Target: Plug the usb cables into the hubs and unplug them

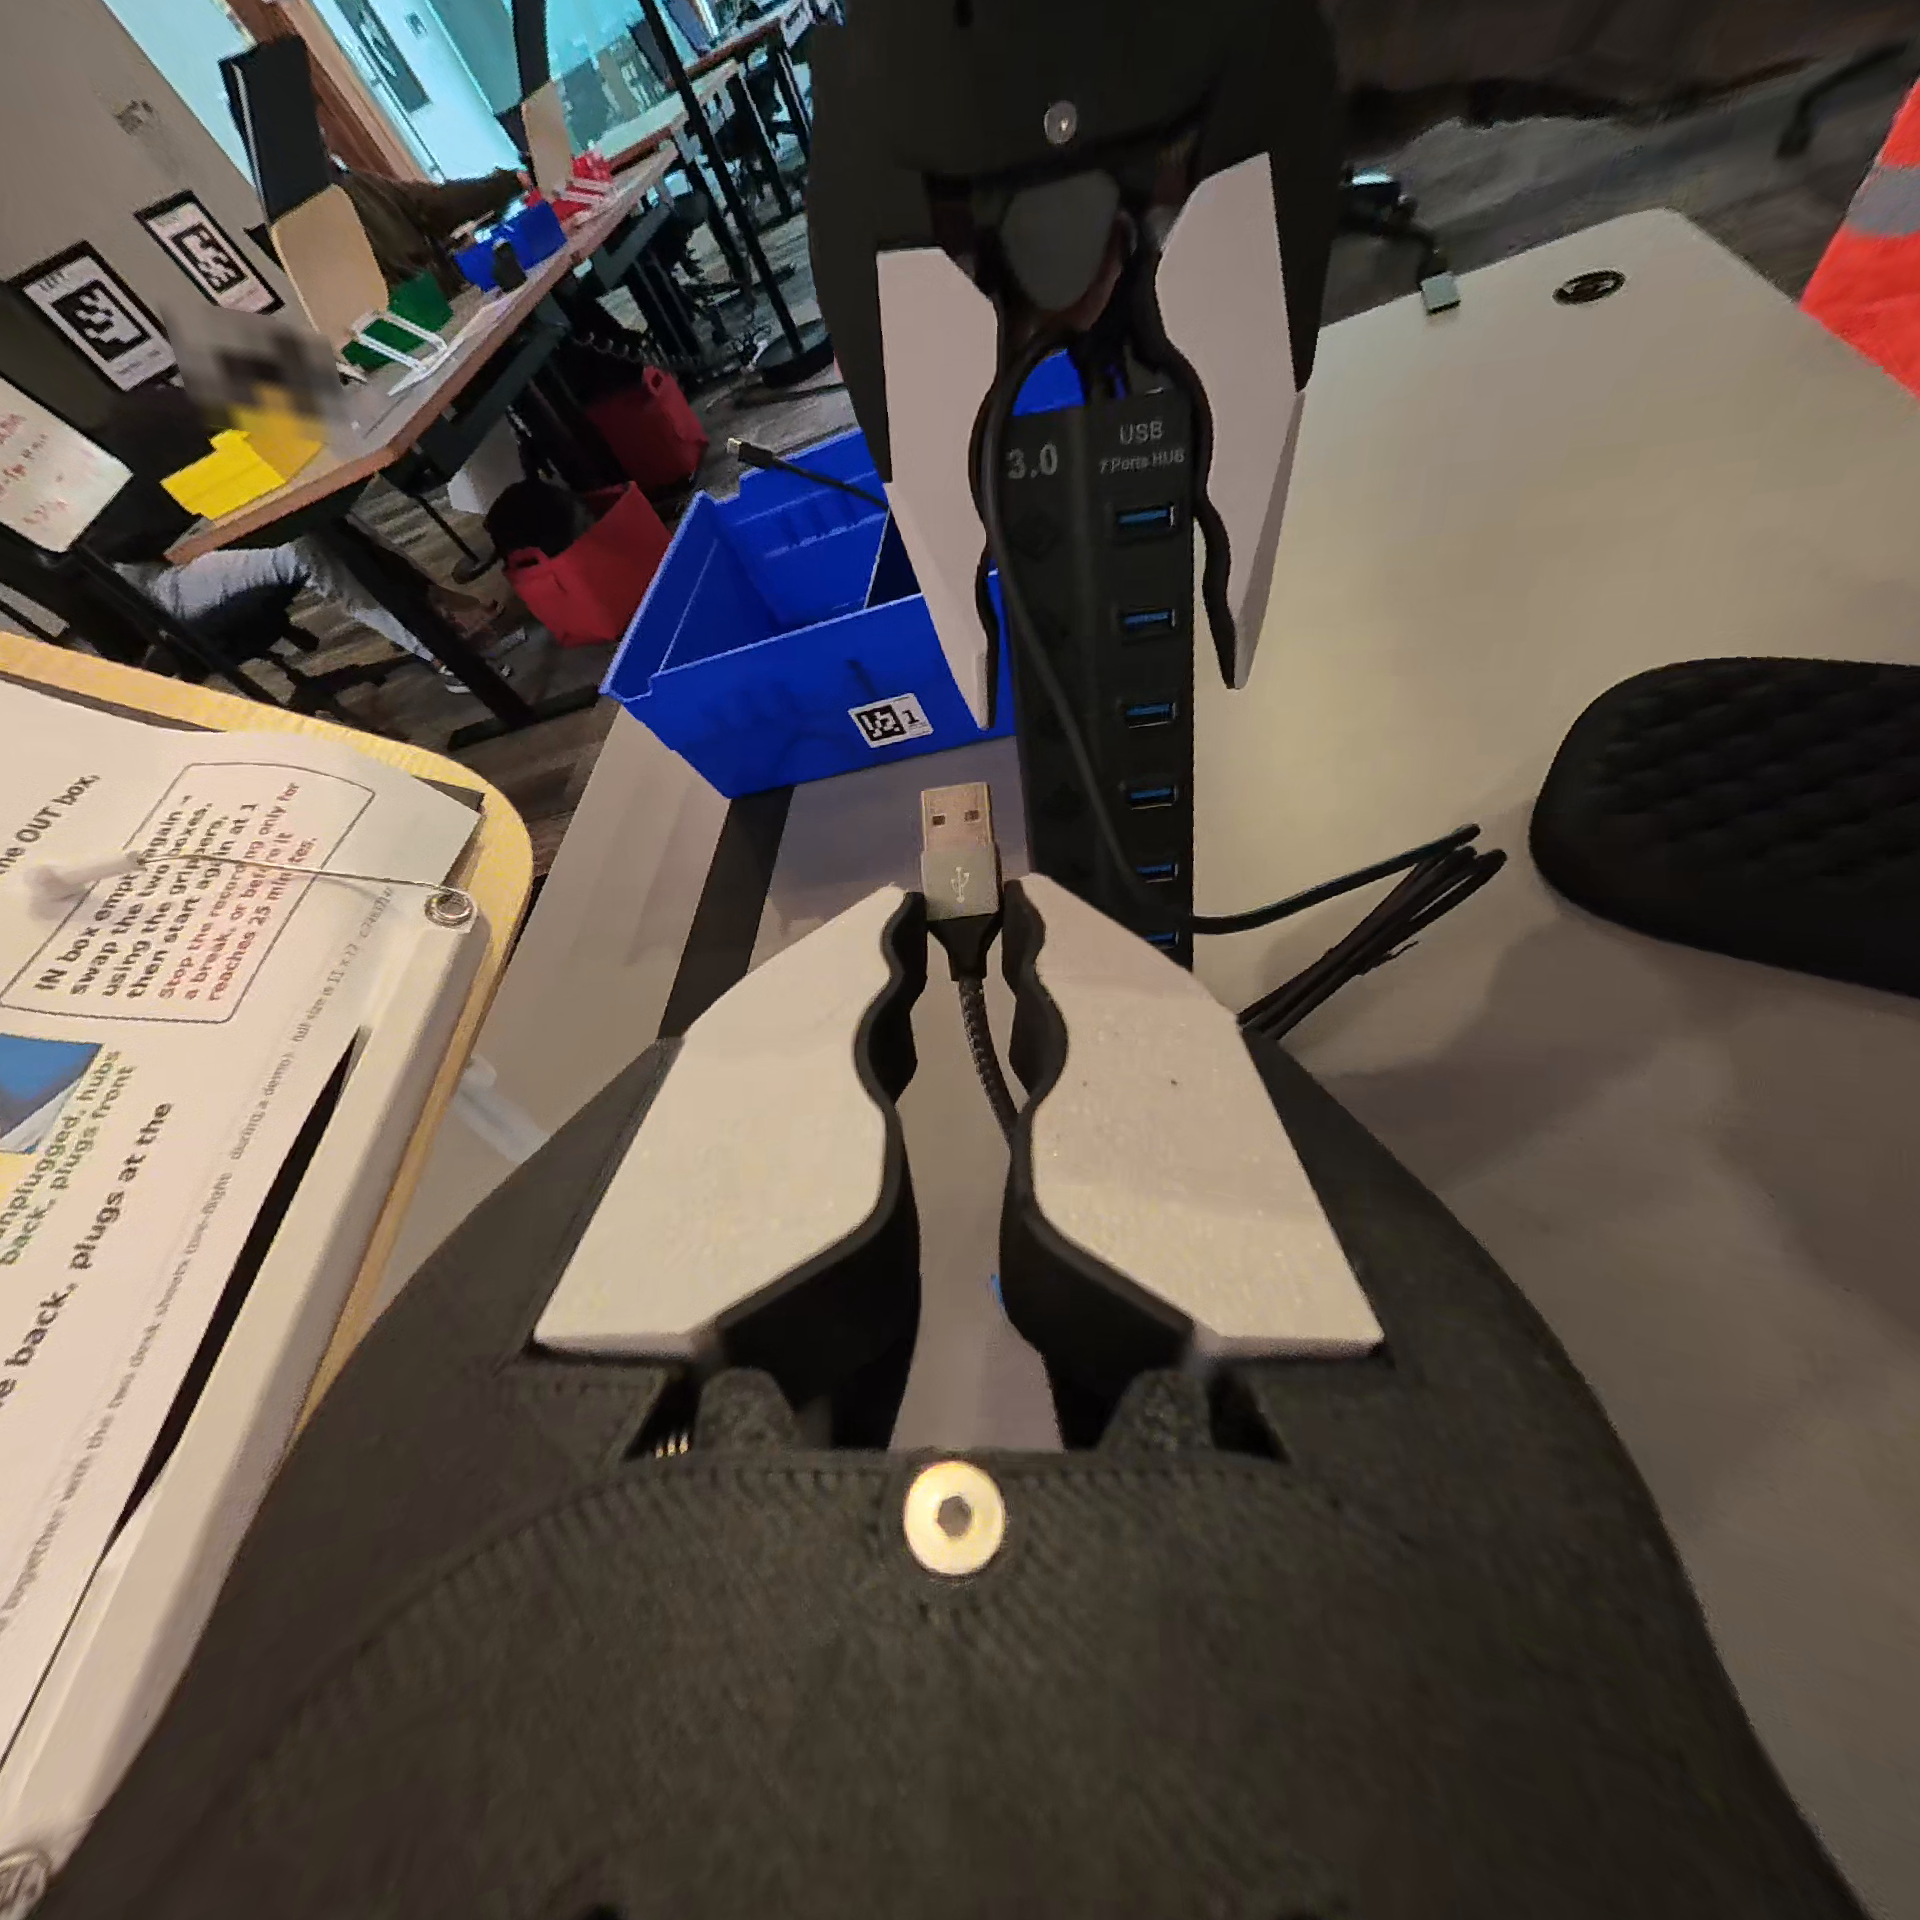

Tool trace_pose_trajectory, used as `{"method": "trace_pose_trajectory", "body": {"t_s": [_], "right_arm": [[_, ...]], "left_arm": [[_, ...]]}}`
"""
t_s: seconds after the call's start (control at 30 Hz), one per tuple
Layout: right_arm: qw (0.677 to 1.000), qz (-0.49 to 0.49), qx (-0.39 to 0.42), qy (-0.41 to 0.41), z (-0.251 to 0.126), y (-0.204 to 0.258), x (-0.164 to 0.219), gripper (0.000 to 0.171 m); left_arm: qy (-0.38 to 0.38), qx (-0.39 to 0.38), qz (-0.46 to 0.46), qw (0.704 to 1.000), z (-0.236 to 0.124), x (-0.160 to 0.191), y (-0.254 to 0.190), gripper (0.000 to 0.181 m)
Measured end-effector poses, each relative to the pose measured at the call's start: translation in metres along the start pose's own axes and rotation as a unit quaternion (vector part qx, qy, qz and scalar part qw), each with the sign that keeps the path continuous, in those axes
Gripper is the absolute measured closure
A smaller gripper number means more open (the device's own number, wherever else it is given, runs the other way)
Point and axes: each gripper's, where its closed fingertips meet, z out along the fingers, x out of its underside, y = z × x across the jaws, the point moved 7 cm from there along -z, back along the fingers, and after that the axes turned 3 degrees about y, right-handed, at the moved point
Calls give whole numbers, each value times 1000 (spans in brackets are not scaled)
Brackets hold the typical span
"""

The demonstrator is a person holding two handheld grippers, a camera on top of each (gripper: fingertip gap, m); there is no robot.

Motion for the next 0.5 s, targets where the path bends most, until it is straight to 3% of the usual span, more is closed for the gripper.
{"method": "trace_pose_trajectory", "body": {"t_s": [0.17, 0.5], "right_arm": [[1000, 3, 5, -9, -3, -2, -3, 110], [1000, 5, -4, -4, 10, 11, -4, 110]], "left_arm": [[20, 9, -3, 1000, 12, 7, -2, 167], [159, 80, 22, 984, 48, 51, -21, 168]]}}
